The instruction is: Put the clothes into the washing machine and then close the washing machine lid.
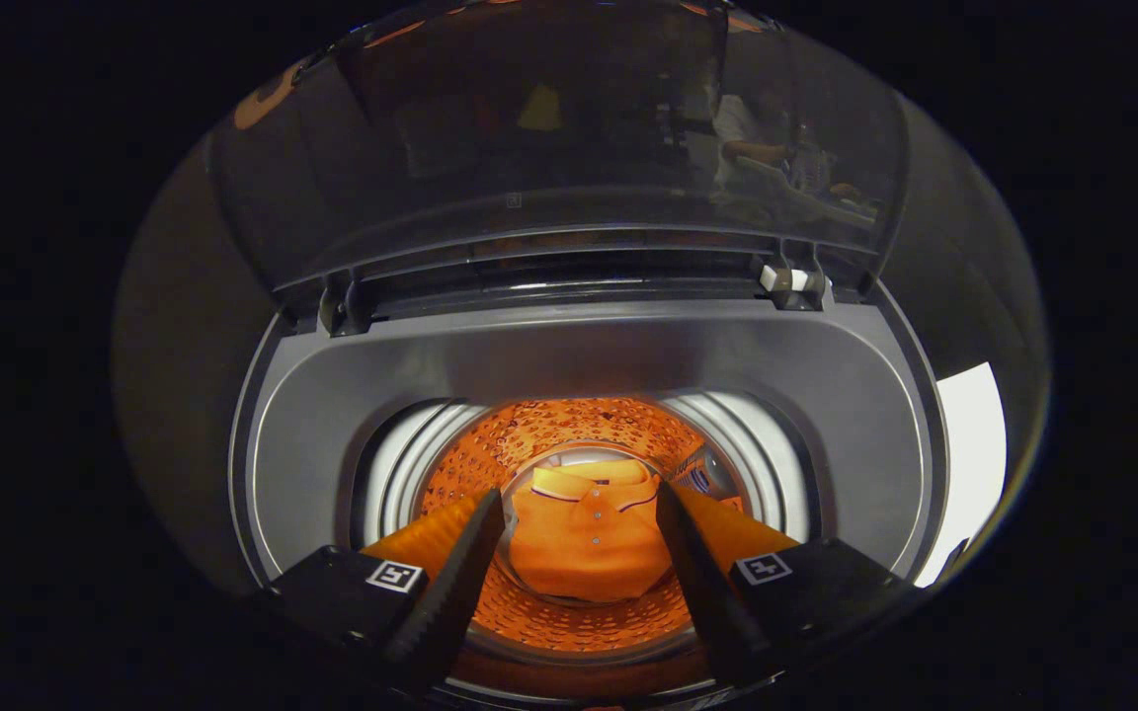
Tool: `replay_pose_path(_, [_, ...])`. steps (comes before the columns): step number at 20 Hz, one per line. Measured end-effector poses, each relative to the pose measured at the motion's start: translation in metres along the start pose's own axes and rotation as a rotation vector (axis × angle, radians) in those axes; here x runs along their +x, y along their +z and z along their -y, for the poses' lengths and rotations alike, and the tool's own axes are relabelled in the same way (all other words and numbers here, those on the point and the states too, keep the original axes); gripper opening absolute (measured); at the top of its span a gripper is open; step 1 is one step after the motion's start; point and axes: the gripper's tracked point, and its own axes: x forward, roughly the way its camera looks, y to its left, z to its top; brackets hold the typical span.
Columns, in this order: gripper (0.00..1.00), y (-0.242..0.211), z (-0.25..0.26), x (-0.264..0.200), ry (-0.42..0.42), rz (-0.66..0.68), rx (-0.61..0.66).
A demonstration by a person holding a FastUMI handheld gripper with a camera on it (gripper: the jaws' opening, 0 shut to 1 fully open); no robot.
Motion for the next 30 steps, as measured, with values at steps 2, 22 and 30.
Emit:
replay_pose_path(2, [0.99, 0.001, 0.0, -0.005, 0.0, 0.015, 0.008])
replay_pose_path(22, [0.98, 0.152, -0.023, -0.213, 0.072, 0.564, -0.019])
replay_pose_path(30, [0.99, 0.264, -0.032, -0.224, 0.093, 0.684, -0.02])
